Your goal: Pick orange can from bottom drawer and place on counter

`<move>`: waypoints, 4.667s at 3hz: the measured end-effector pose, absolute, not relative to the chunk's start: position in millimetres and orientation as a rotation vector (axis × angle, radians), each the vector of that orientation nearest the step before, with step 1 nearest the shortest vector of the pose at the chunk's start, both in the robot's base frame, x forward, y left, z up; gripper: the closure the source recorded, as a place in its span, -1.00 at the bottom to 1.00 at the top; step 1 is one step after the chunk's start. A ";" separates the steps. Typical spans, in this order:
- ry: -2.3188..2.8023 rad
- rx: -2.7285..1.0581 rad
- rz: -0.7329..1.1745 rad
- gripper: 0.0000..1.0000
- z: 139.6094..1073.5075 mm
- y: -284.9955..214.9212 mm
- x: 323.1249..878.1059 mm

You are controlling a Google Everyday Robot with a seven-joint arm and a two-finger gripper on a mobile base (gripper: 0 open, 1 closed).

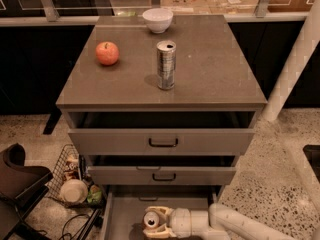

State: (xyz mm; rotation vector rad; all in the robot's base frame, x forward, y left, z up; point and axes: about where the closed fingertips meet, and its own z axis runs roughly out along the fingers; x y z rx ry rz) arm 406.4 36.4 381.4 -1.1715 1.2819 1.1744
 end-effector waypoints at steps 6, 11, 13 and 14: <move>1.337 -1.174 0.919 1.00 577.5 -10.0 383.6; 1.426 -1.136 0.768 1.00 794.6 -55.7 374.8; 1.534 -1.114 0.701 1.00 876.8 -88.5 430.2; 1.574 -1.082 0.620 1.00 916.8 -124.5 467.1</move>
Offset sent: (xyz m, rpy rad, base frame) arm -0.0205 -0.0543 0.1381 -0.0316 -0.1509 -0.1034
